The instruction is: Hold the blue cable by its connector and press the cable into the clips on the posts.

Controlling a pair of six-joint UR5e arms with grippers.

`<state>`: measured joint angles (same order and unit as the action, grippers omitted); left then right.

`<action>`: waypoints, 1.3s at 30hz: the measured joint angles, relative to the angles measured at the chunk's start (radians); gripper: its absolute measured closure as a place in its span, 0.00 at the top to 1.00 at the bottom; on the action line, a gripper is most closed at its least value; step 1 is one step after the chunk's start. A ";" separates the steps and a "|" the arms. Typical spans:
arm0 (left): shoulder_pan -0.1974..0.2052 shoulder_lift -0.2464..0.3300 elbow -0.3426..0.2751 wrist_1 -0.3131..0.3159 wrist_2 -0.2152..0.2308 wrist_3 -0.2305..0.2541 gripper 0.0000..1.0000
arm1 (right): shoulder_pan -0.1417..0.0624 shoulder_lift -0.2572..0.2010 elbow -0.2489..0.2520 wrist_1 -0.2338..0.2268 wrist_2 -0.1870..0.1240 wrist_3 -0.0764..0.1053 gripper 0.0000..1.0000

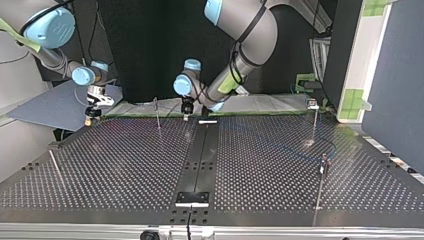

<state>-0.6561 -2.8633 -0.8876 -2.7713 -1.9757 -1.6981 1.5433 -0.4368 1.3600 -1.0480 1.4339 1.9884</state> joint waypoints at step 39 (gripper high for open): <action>-0.085 0.062 -0.032 -0.163 0.231 0.083 1.00 | 0.030 0.001 0.000 0.025 -0.001 -0.020 0.00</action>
<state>-0.7407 -2.8009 -0.9194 -2.9347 -1.7443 -1.6151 1.5730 -0.4354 1.3600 -1.0234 1.4329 1.9684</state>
